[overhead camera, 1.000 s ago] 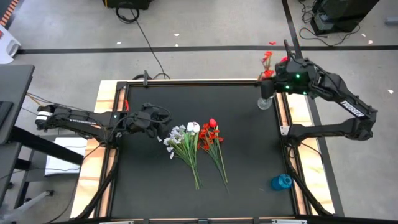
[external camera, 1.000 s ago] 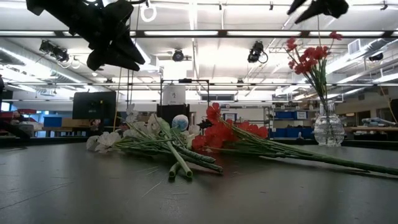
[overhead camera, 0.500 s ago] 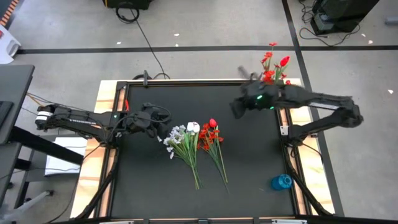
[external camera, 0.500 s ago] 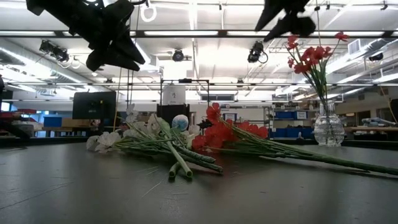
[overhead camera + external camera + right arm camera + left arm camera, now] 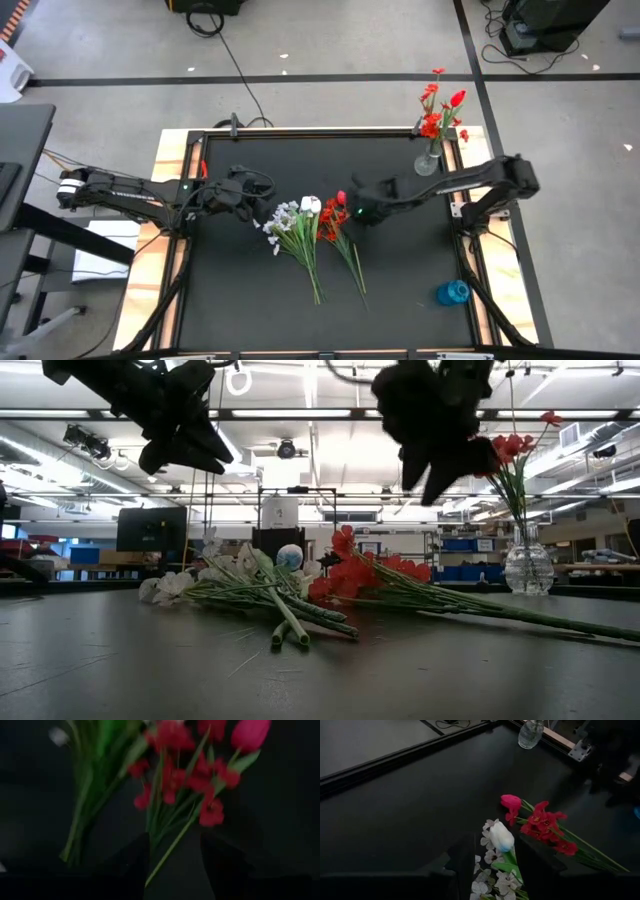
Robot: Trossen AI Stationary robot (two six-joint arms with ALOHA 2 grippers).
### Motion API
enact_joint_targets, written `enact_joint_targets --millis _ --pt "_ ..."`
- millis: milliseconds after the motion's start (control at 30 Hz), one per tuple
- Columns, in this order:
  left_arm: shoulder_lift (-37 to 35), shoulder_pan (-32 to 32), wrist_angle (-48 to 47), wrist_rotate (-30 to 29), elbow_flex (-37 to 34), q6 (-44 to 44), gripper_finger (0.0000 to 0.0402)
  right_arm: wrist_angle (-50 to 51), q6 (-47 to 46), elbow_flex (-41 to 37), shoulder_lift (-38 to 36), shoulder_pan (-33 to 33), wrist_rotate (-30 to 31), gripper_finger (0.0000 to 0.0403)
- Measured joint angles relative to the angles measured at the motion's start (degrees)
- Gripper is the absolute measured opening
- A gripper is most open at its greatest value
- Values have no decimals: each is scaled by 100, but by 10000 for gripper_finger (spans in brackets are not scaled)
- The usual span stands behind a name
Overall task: Sort flowers into vase by color
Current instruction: Put the red flower into the transparent vase
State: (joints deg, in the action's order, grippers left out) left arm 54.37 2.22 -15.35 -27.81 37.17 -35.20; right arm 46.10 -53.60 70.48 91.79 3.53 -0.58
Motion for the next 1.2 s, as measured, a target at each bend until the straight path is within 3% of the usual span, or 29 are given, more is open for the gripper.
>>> enact_joint_targets --millis 167,333,633,867,1000,1200 --pt "0 0 -102 2 0 0 144 159 -716 0 704 195 -585 185" --pt "0 0 -299 8 -1 -3 144 -55 -903 0 1150 285 -677 178" --pt "0 0 -332 60 -1 -18 144 -127 -779 0 1705 173 -81 160" --pt "1 0 -372 63 -1 -10 144 -271 -599 2 1860 -60 38 152" --pt "1 0 -389 63 -2 -9 144 -142 -526 7 1864 -245 147 118" --pt "0 0 -430 63 -2 1 144 282 -323 -6 1753 -330 345 18"
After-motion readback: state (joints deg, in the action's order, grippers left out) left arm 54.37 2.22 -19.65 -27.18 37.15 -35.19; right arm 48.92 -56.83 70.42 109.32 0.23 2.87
